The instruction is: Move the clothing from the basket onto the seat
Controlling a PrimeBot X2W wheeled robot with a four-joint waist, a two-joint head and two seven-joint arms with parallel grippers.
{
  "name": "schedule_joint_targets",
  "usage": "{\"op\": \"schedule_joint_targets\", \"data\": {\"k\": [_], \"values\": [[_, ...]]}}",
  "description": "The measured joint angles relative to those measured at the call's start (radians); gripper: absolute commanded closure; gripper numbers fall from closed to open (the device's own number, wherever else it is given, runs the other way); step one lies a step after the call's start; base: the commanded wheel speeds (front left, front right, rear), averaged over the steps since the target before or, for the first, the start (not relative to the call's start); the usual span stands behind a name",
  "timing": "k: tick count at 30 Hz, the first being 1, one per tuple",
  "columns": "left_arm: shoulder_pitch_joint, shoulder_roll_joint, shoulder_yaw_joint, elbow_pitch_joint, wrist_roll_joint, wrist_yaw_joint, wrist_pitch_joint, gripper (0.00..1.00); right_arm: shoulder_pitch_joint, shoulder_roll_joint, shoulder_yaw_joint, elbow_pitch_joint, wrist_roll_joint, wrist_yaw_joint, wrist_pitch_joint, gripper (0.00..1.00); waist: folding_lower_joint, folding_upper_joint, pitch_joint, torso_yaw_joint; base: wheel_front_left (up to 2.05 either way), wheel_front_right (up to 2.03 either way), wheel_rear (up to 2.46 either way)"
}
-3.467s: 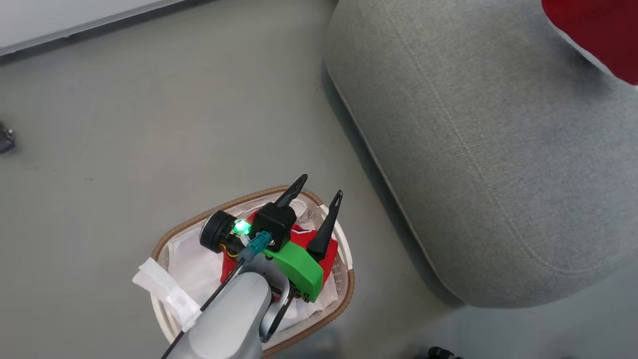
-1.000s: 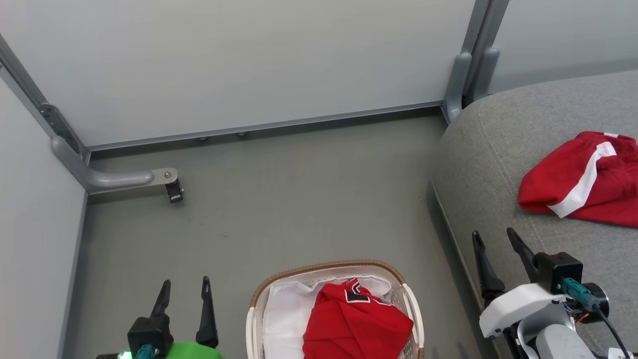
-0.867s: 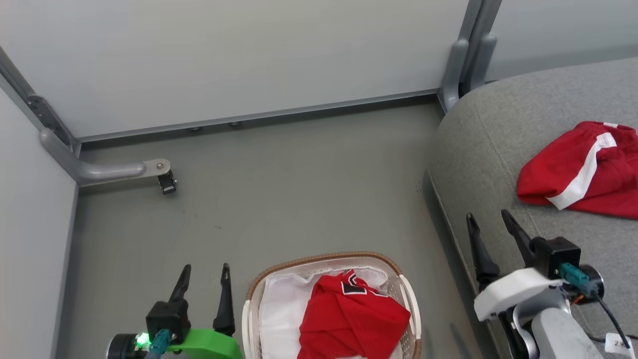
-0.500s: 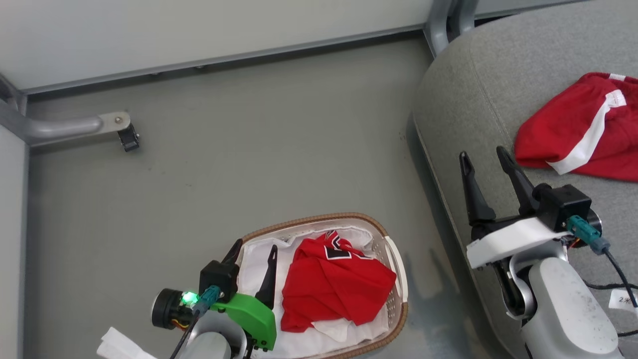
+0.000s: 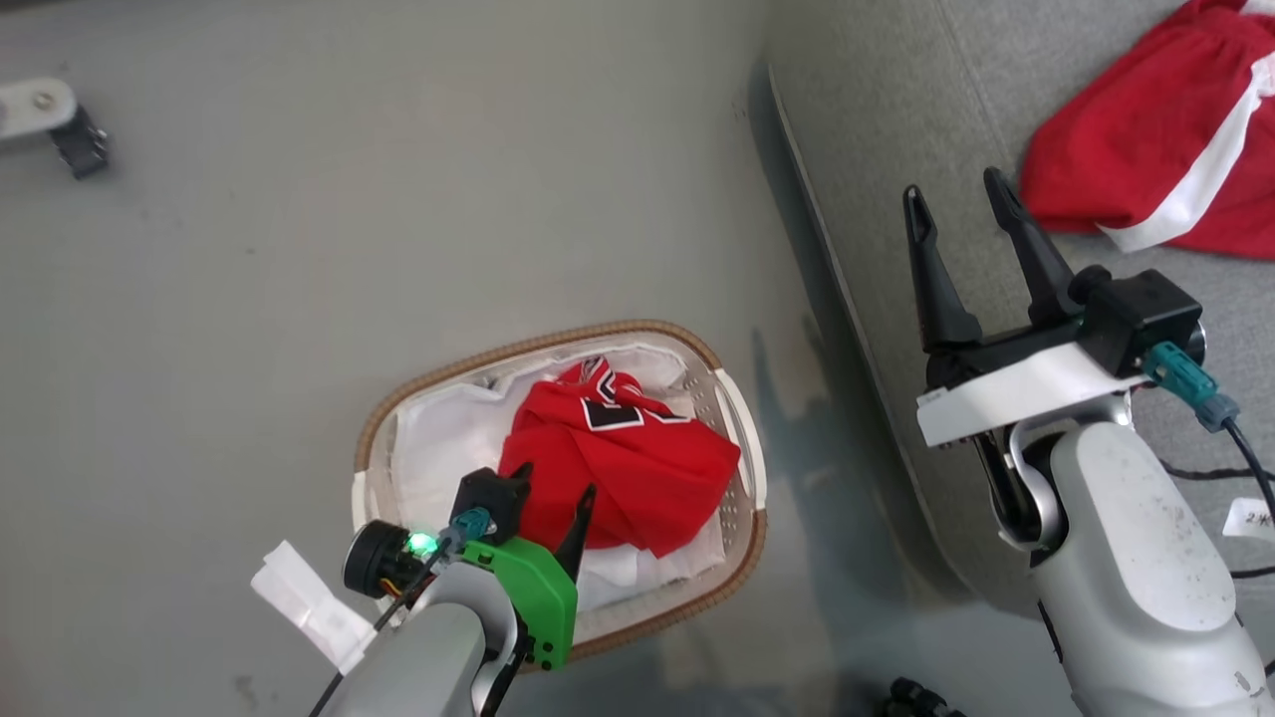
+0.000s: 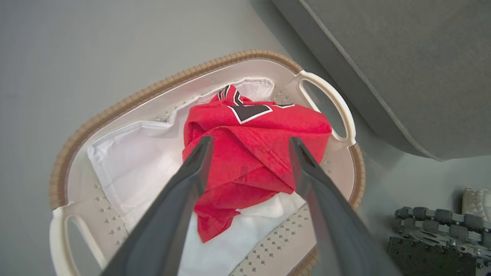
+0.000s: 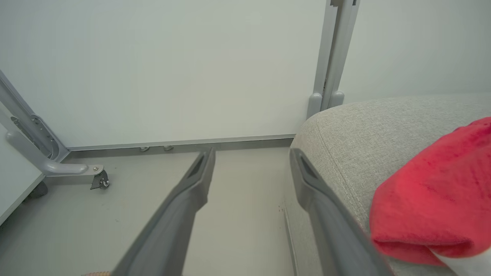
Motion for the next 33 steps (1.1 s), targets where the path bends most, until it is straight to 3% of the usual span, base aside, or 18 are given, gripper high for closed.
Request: {"op": "schedule_joint_targets", "data": {"k": [11, 25, 33], "values": [[-0.148, -0.001, -0.152, 0.079, -0.224, -0.008, 0.053, 0.0, -0.059, -0.007, 0.015, -0.065, -0.001, 0.0, 0.0, 0.0, 0.0001, 0.0, 0.168, -0.057, 0.0, 0.0, 0.0], [-0.296, 0.0, -0.295, 0.151, -0.353, 0.011, 0.122, 0.0, -0.1, -0.007, 0.017, -0.127, -0.008, 0.0, 0.0, 0.0, 0.0002, 0.0, 0.334, -0.077, 0.0, 0.0, 0.0], [-0.343, 0.0, -0.349, 0.141, -0.413, 0.019, 0.108, 0.0, -0.11, -0.002, 0.014, -0.151, -0.007, 0.0, 0.0, 0.0, 0.0001, 0.0, 0.382, -0.077, 0.0, 0.0, 0.0]]}}
